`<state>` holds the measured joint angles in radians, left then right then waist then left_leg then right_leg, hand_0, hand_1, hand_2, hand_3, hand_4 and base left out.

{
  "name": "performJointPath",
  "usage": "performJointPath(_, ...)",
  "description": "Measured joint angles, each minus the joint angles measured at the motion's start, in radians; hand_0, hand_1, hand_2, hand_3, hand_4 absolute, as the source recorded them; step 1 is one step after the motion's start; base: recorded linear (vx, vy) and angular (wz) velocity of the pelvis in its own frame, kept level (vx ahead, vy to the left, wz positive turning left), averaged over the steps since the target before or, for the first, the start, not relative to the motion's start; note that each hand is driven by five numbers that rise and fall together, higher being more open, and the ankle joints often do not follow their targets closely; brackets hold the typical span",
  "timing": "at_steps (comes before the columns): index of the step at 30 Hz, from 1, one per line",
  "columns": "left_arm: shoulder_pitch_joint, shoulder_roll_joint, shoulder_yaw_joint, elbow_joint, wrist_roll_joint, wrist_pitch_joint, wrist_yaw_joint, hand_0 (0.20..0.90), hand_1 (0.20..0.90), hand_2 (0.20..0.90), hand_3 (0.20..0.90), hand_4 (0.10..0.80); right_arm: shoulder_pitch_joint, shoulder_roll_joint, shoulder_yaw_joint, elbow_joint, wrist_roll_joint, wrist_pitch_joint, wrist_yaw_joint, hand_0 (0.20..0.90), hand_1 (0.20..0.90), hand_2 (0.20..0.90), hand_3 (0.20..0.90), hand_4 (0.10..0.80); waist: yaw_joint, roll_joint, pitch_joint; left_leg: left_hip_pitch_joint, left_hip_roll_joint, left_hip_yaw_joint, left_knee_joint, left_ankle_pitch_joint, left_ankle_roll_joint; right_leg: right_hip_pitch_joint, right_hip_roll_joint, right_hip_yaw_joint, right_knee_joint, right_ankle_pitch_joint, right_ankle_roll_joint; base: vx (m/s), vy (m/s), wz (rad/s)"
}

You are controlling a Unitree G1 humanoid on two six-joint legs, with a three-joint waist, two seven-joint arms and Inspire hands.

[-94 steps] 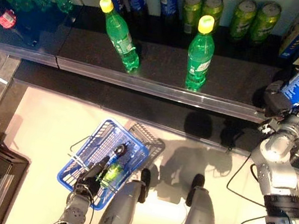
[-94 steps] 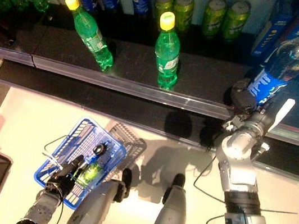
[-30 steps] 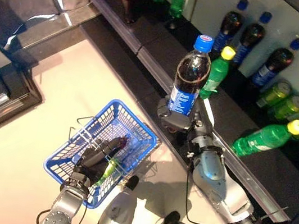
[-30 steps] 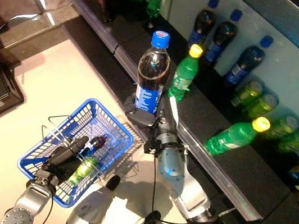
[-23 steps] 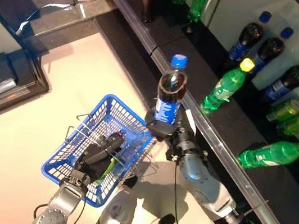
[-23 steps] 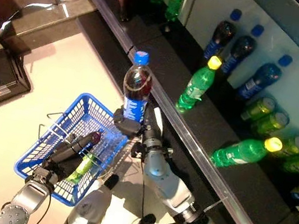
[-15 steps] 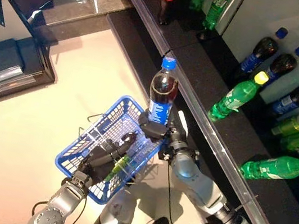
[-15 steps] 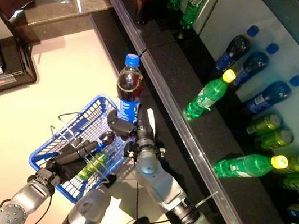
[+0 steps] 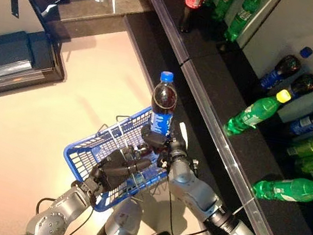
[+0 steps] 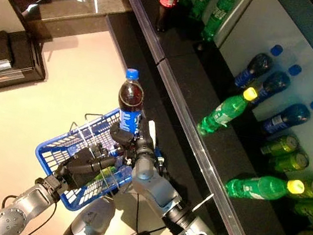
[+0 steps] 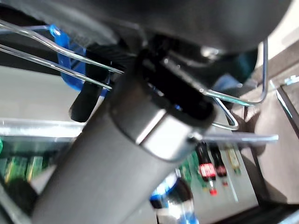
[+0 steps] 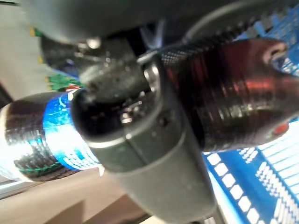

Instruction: Pick up the drink and place into the basket.

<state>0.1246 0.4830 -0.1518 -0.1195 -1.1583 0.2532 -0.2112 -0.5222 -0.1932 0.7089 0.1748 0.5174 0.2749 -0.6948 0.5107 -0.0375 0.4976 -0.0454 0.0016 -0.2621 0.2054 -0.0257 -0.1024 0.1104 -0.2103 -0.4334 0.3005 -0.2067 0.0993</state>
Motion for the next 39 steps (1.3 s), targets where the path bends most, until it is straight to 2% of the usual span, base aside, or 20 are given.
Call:
performJointPath(5,-0.002,0.007,0.003,-0.013,-0.001,0.043,-0.023,0.3,0.3,0.3,0.2,0.1,0.01,0.072,0.02,0.11,0.023,-0.001,0.001,0.3,0.3,0.3,0.2,0.1,0.011,-0.014,-0.007,0.01,-0.003,-0.001,-0.008,0.0,0.0,0.01,-0.002,-0.001,-0.009,0.0,0.003,0.014,0.005,0.01)
performJointPath(14,-0.008,0.03,-0.027,-0.013,0.0,0.084,-0.024,0.3,0.3,0.3,0.2,0.1,0.015,0.085,0.046,0.207,0.042,-0.003,0.027,0.3,0.3,0.3,0.2,0.1,0.02,-0.015,-0.007,0.01,-0.003,-0.003,-0.01,0.001,0.0,0.011,-0.002,-0.003,-0.009,0.0,0.005,0.004,0.0,0.0)
performJointPath(18,-0.009,0.039,-0.028,-0.013,0.0,0.084,-0.024,0.3,0.3,0.3,0.2,0.1,0.018,0.094,0.045,0.235,0.145,-0.032,0.034,0.3,0.3,0.3,0.2,0.1,0.028,-0.018,-0.009,0.01,-0.004,-0.004,-0.012,0.001,0.0,0.011,-0.002,-0.005,-0.01,-0.001,0.007,0.017,-0.005,0.0)
performJointPath(21,-0.009,0.043,-0.027,-0.013,0.0,0.088,-0.024,0.3,0.3,0.3,0.2,0.1,0.031,0.115,0.036,0.284,0.285,-0.086,0.066,0.3,0.3,0.3,0.2,0.1,0.036,-0.025,-0.013,0.01,-0.006,-0.011,-0.012,0.001,0.0,0.015,-0.002,-0.012,-0.012,-0.003,0.009,0.031,-0.023,0.09)
performJointPath(25,-0.008,0.053,-0.029,-0.013,0.0,0.111,-0.025,0.3,0.3,0.3,0.2,0.1,0.061,0.12,0.034,0.324,0.451,-0.141,0.132,0.3,0.3,0.3,0.2,0.1,0.045,-0.035,-0.019,0.01,-0.009,-0.027,-0.012,0.0,0.0,0.03,-0.001,-0.03,-0.022,-0.004,0.01,0.036,-0.034,0.11)
performJointPath(27,-0.008,0.054,-0.027,-0.013,0.0,0.118,-0.036,0.3,0.3,0.3,0.2,0.1,0.074,0.121,0.029,0.36,0.582,-0.157,0.205,0.3,0.3,0.3,0.2,0.1,0.053,-0.035,-0.019,0.011,-0.009,-0.027,-0.012,0.001,0.0,0.032,0.0,-0.03,-0.023,-0.003,0.009,0.049,-0.031,0.0)
performJointPath(33,-0.008,0.069,-0.015,-0.014,0.0,0.131,-0.106,0.3,0.3,0.3,0.2,0.1,0.109,0.121,0.034,0.415,0.746,-0.15,0.373,0.3,0.3,0.3,0.2,0.1,0.07,-0.038,-0.021,0.021,-0.011,-0.047,-0.013,0.0,-0.001,0.061,0.003,-0.054,-0.041,-0.003,0.009,0.061,-0.015,0.1)
performJointPath(39,0.002,0.084,0.013,-0.037,0.0,0.16,-0.17,0.3,0.3,0.3,0.2,0.1,0.155,0.122,0.016,0.418,0.893,-0.123,0.507,0.3,0.3,0.3,0.2,0.1,0.089,-0.052,-0.029,0.024,-0.014,-0.049,-0.014,-0.001,-0.001,0.074,0.006,-0.056,-0.058,0.0,0.011,0.064,0.003,0.04)
